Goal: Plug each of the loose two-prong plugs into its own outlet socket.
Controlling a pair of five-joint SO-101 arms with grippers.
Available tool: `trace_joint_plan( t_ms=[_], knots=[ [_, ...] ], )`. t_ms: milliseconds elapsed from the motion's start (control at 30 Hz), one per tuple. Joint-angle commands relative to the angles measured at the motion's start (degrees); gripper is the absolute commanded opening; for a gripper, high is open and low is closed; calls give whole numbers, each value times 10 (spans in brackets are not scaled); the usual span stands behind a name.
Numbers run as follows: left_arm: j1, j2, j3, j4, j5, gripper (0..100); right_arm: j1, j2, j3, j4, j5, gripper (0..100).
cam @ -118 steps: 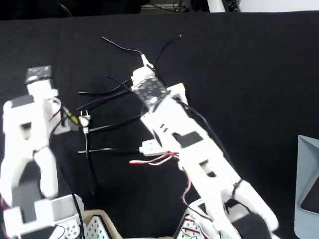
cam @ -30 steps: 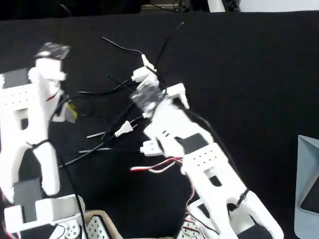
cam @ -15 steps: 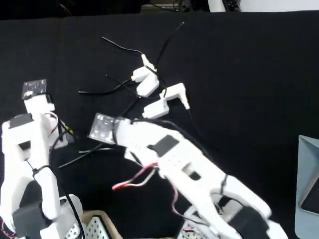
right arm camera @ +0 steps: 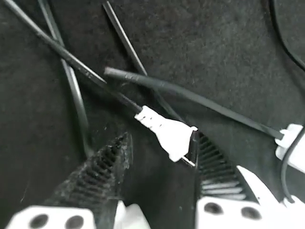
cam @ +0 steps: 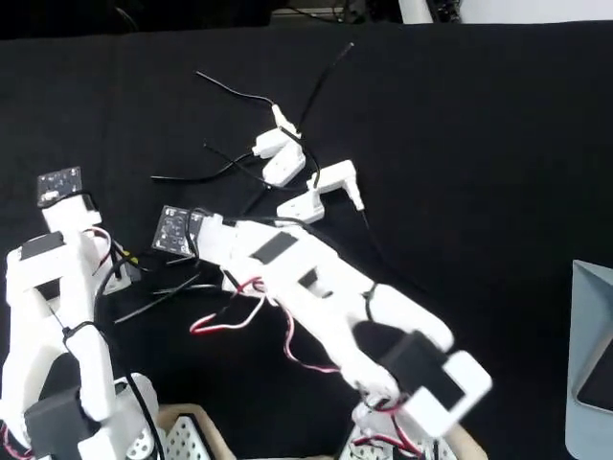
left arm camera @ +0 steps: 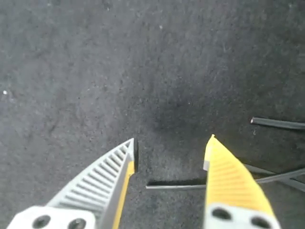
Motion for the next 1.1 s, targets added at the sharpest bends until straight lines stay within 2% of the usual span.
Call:
trace_joint_plan(
  t_ms=[0, 300, 567, 800, 1067],
  knots=[
    [-9, -16, -3, -7, 4, 238, -6, 29, -50, -12, 4, 201],
    [-9, -16, -2, -7, 4, 238, -4, 81, -90, -12, 4, 189],
    [-9, -16, 3, -8, 3, 238, 3, 79, -108, -9, 4, 10],
    [-9, -16, 3, -8, 3, 238, 4, -7, -109, 68, 1, 11],
    [-9, -16, 3, -8, 3, 236, 52, -34, -109, 150, -1, 11]
  ],
)
